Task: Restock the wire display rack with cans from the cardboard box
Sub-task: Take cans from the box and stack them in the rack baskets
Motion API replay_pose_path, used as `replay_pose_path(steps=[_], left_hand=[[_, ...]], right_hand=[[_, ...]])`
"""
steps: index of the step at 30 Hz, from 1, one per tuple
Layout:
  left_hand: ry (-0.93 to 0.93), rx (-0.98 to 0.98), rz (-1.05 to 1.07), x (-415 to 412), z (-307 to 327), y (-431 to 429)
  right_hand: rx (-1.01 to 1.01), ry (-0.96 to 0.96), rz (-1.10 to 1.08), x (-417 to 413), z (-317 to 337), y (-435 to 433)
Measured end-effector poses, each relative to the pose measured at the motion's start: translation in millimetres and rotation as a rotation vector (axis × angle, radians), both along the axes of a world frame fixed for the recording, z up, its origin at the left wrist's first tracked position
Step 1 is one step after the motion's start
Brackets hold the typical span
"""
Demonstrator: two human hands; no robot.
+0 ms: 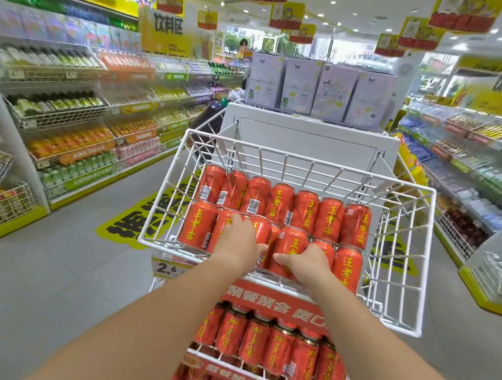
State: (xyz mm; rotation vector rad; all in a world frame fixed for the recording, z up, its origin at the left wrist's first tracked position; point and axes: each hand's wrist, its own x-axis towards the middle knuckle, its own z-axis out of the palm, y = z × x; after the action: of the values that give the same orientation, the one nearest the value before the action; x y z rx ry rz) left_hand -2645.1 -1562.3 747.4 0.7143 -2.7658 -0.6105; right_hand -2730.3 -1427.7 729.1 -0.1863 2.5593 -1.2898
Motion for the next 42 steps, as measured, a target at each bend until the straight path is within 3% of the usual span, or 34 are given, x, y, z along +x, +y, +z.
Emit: replay_pose_path(steps=[10,30,35,42], left_hand=[[-0.081,0.050,-0.072,2,-5,-10],[-0.036,0.016,0.050,7,-3,7],[-0.074,-0.113,0.010,29,0,-1],[-0.100,-0.441,-0.130,81,-8,-30]], right_hand=[[0.021,0.080,0.093,0,-1,-6],[0.025,0.113,0.133,-3,-6,-2],[0.184,0.261,0.148,10,1,1],[0.467,0.520,0.264,49,12,14]])
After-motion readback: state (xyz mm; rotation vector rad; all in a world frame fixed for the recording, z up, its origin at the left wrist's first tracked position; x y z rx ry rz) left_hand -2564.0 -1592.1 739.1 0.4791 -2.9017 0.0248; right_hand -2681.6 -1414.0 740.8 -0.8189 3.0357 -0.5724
